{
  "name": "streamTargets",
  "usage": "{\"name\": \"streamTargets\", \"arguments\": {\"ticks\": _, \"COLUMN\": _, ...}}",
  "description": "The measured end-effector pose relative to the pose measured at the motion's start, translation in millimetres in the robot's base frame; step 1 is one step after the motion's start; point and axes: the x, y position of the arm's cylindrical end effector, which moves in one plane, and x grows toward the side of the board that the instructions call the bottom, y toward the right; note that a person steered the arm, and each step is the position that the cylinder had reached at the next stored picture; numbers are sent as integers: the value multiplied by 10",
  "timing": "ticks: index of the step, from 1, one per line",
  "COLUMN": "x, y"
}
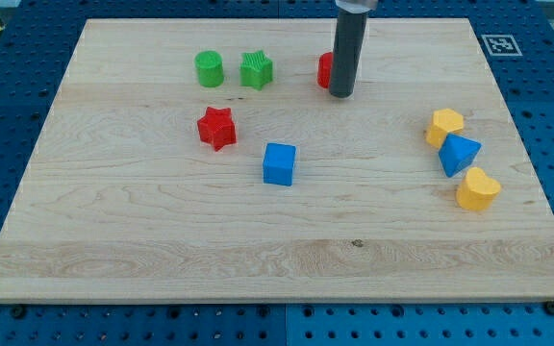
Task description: Push the red star close to the green circle
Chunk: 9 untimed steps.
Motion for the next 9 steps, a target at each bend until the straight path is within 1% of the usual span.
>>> {"name": "streamTargets", "arguments": {"ticks": 1, "x": 131, "y": 0}}
{"name": "streamTargets", "arguments": {"ticks": 2, "x": 136, "y": 0}}
{"name": "streamTargets", "arguments": {"ticks": 3, "x": 179, "y": -308}}
{"name": "streamTargets", "arguments": {"ticks": 6, "x": 253, "y": -2308}}
{"name": "streamTargets", "arguments": {"ticks": 7, "x": 580, "y": -2540}}
{"name": "streamTargets", "arguments": {"ticks": 9, "x": 642, "y": -2535}}
